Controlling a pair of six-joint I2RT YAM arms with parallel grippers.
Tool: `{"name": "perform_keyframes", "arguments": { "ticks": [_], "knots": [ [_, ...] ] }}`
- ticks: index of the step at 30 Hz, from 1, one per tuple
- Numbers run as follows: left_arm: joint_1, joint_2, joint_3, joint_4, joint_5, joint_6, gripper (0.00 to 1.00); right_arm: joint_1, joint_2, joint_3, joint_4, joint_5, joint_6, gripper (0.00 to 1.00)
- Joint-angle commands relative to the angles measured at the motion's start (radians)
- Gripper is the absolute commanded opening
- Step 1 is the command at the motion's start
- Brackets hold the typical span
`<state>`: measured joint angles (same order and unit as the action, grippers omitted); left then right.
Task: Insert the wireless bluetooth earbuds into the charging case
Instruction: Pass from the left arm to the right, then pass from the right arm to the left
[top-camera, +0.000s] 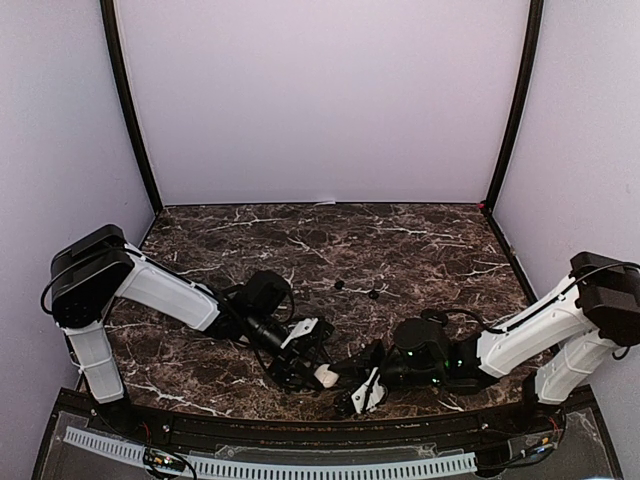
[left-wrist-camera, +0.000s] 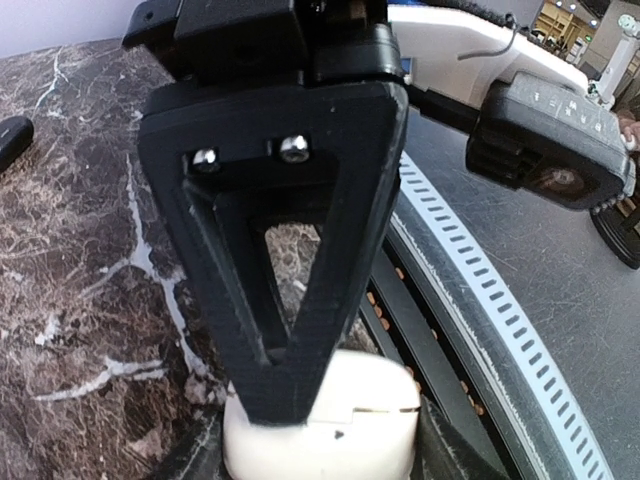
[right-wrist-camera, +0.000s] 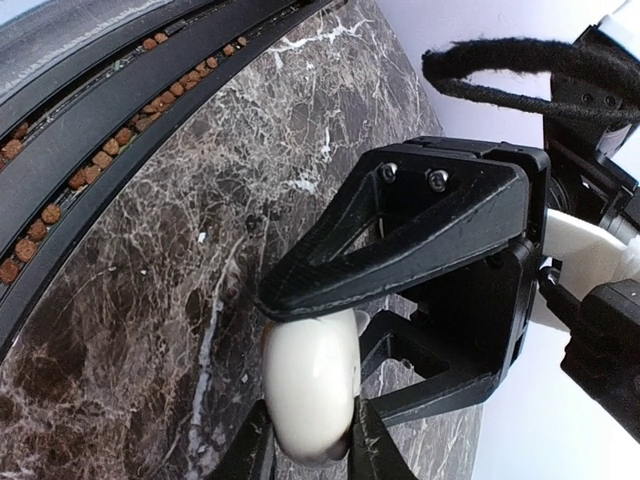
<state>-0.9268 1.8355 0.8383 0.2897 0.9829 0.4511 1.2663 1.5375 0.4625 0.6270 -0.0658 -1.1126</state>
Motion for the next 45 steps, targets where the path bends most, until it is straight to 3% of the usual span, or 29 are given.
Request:
{"name": "perform_keyframes", "arguments": {
  "ticks": [1, 5, 9, 17, 24, 27, 37, 39, 41, 45],
  "knots": [
    [0.0, -0.047, -0.021, 0.055, 0.011, -0.006, 0.63, 0.013, -0.005, -0.008, 0.06, 0.009, 0.019, 0.17],
    [0.001, -0.072, -0.055, 0.107, -0.013, -0.016, 0.87, 0.013, -0.03, -0.019, 0.048, 0.008, 0.044, 0.14],
    [0.0, -0.112, -0.102, 0.174, -0.052, -0.017, 0.98, 0.013, -0.053, -0.022, 0.016, 0.029, 0.109, 0.14],
    [0.0, -0.205, -0.226, 0.387, -0.164, -0.017, 0.98, 0.006, -0.166, -0.047, -0.09, 0.06, 0.311, 0.15],
    [0.0, -0.308, -0.407, 0.744, -0.372, -0.063, 0.99, -0.012, -0.309, -0.064, -0.174, 0.042, 0.519, 0.15],
    [0.0, -0.31, -0.427, 0.81, -0.443, -0.111, 0.99, -0.014, -0.351, -0.065, -0.2, 0.018, 0.593, 0.16],
    [0.0, -0.272, -0.492, 1.037, -0.472, -0.212, 0.99, -0.017, -0.374, -0.024, -0.253, 0.024, 0.756, 0.17],
    [0.001, -0.262, -0.485, 1.044, -0.547, -0.298, 0.99, -0.018, -0.36, -0.019, -0.234, 0.027, 0.777, 0.17],
    [0.008, -0.28, -0.46, 0.956, -0.503, -0.264, 0.99, -0.017, -0.346, -0.01, -0.232, 0.018, 0.782, 0.17],
    [0.026, -0.316, -0.427, 0.849, -0.545, -0.307, 0.99, -0.017, -0.339, -0.004, -0.223, 0.022, 0.789, 0.17]
  ]
}}
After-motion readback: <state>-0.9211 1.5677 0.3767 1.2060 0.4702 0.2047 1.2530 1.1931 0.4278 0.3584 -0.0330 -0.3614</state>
